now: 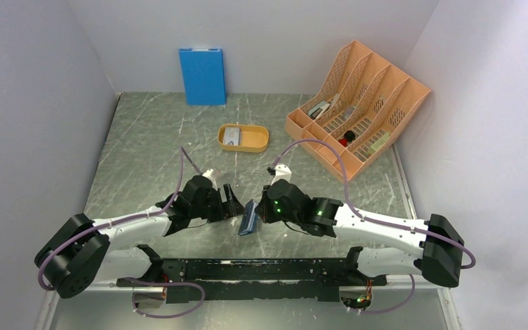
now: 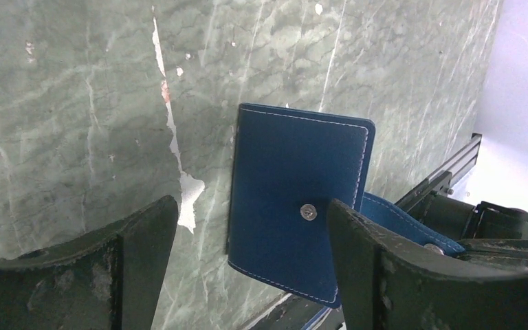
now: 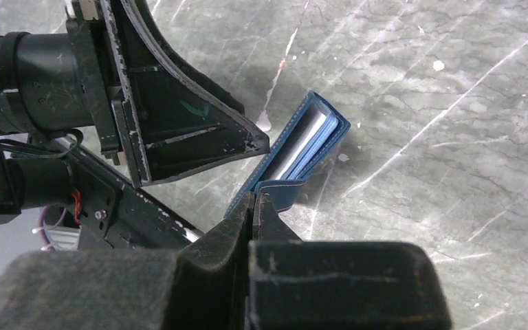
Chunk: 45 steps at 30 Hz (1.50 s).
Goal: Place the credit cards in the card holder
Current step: Open the card holder at the center of the board.
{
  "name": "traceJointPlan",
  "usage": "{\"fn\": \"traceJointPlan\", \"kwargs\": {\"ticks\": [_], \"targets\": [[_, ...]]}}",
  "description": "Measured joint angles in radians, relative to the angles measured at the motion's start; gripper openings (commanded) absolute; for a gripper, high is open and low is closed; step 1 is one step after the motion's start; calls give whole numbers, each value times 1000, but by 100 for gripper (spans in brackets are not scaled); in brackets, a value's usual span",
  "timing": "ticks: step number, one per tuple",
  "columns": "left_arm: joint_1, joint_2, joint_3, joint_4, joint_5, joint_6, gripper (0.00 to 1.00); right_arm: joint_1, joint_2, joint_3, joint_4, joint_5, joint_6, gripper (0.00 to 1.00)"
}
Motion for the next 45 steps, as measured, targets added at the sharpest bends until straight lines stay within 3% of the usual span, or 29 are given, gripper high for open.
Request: {"fn": "traceJointPlan", "kwargs": {"ticks": [15, 21, 24, 30, 38, 43, 44, 45], "targets": [[-5, -49, 11, 2, 12, 4, 85, 0, -23, 0, 14, -12, -7, 0], [-18, -38, 26, 6, 14, 15, 79, -2, -25, 0, 25, -19, -7, 0], [-34, -14, 36, 6, 13, 26, 70, -5, -26, -2, 31, -20, -7, 0], [-47, 23, 40, 6, 12, 43, 39, -9, -36, -24, 36, -21, -6, 0], [-50, 24, 45, -11, 1, 60, 6, -14, -63, -85, 35, -7, 14, 0], [-51, 11, 45, -39, -14, 62, 5, -32, -79, -146, 4, 23, 70, 0], [-51, 6, 45, -46, -18, 62, 5, -38, -83, -161, -7, 28, 85, 3], [-51, 0, 45, -56, -22, 61, 5, -43, -88, -175, -18, 32, 97, 17]]}}
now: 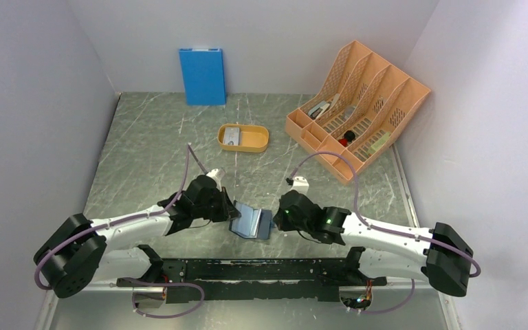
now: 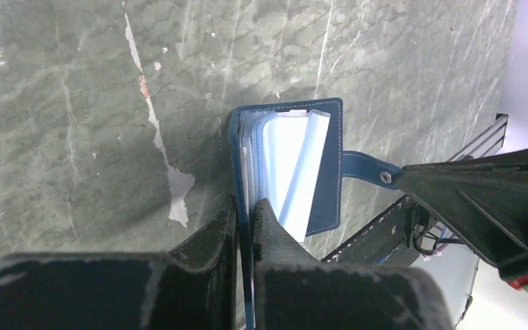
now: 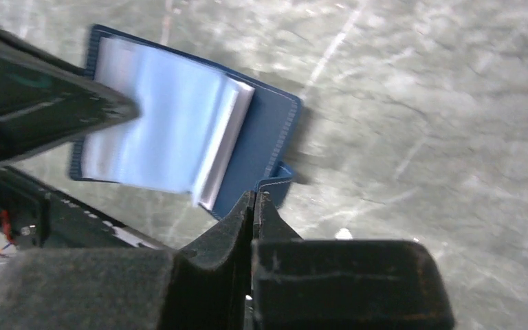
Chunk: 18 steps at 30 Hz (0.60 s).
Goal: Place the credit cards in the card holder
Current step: Open the card holder at the center of the board.
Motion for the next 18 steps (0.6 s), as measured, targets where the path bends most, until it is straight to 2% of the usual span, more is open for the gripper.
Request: {"fn": "traceJointPlan", "kwargs": {"ticks": [1, 2, 3, 5, 8, 12, 16, 18], "targets": [[-1, -6, 0, -8, -5, -1, 5, -4, -8, -15, -11, 4, 13, 33], [-1, -13, 0, -17, -10, -3, 5, -6, -19, -29, -24, 8, 26, 45], [-2, -19, 0, -26, -17, -4, 5, -8, -34, -38, -41, 11, 36, 52], [-2, -34, 0, -45, -31, -7, 5, -10, -73, -43, -77, 18, 43, 59], [-4, -58, 1, -84, -55, -8, 5, -10, -159, -37, -120, 28, 44, 60], [-8, -74, 11, -126, -81, -14, 5, -10, -217, 15, -122, -24, 8, 55], [-14, -74, 16, -138, -97, -27, 5, -9, -164, 60, -27, -138, -11, 48], [-18, -74, 19, -142, -103, -33, 5, -7, -86, 76, 51, -196, -10, 46]]}}
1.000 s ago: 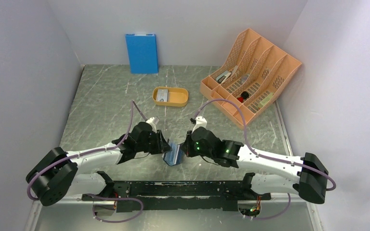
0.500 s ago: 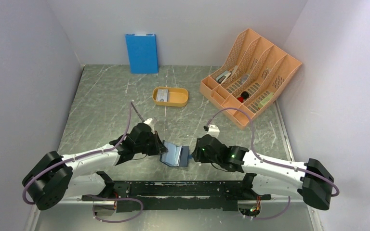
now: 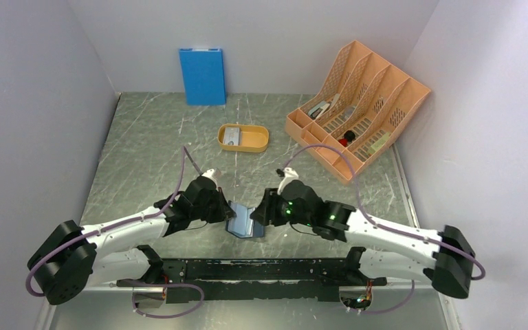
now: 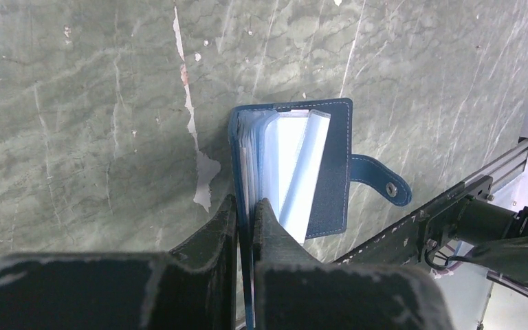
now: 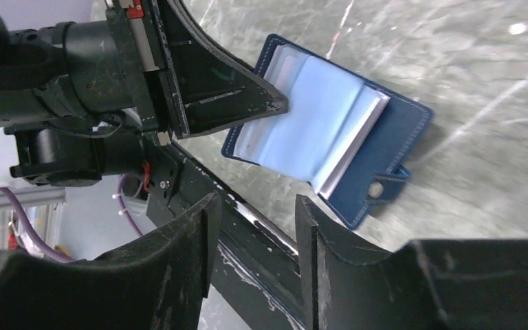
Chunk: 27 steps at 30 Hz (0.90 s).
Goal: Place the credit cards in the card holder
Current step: Open the card holder at the center of the board, then turn over the card slot in the card holder.
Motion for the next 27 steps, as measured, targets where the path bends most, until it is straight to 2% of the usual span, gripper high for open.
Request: {"fn": "traceJointPlan", "kwargs": {"ticks": [4, 12, 19, 25, 27], "targets": [[-6, 0, 2, -3, -5, -8, 5, 4, 157, 0, 129, -61, 21, 46], [-17, 2, 2, -3, -4, -11, 7, -9, 428, -41, 316, -61, 40, 41], [-21, 2, 2, 0, -1, -8, 25, -30, 497, -107, 438, -73, 49, 34], [-21, -2, 2, -3, 0, 8, 41, -35, 500, -126, 480, -77, 49, 33], [-21, -12, 2, -12, 0, 16, 43, -36, 499, -129, 481, -76, 48, 33]]}}
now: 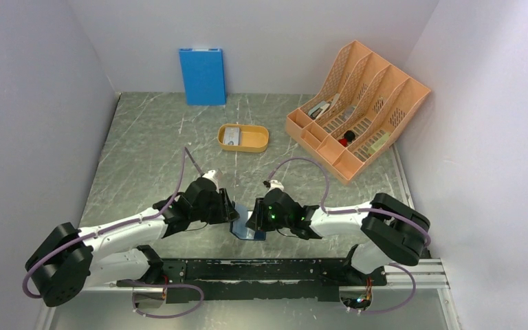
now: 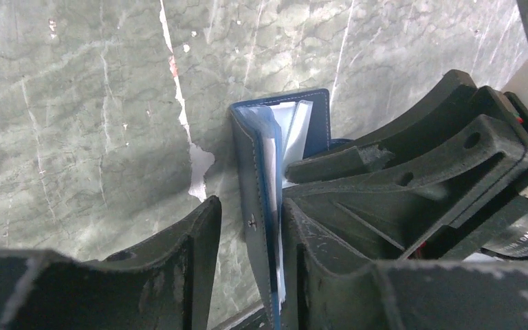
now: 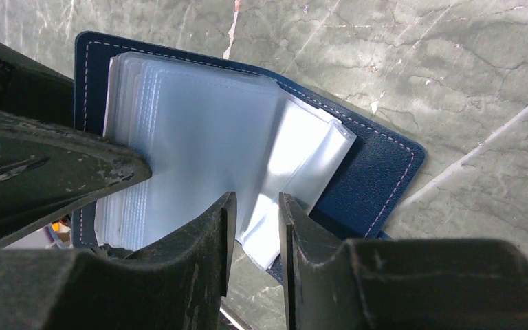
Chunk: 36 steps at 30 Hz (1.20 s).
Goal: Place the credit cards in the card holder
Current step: Turn over the card slot in the card holder.
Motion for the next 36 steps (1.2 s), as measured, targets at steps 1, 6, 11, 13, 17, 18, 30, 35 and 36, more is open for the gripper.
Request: {"fn": "traceJointPlan", "kwargs": {"ticks": [1, 6, 11, 13, 17, 18, 30, 35, 36], "targets": [[0, -6, 0, -3, 0, 4, 44, 0, -1, -1, 0, 0, 0, 33], [0, -37, 0, -26, -1, 26, 44, -1, -6, -2, -3, 3, -5, 33], [0, -47, 6, -42, -1, 46, 34, -6, -15, -4, -15, 16, -13, 32], [0, -48, 9, -48, -2, 57, 30, -9, -22, -9, -18, 20, -17, 32], [0, -47, 20, -55, -3, 68, 27, -13, -34, -21, -18, 21, -19, 32], [0, -47, 22, -55, -3, 69, 30, -13, -36, -22, -18, 21, -19, 32], [0, -50, 22, -16, 41, 82, 27, -34, -40, -34, -3, 4, -19, 32], [0, -22, 22, -6, 52, 92, 9, -37, -40, -36, 0, -2, -19, 30], [0, -18, 22, -3, 53, 95, 6, -39, -40, -36, 0, -3, -19, 30]]}}
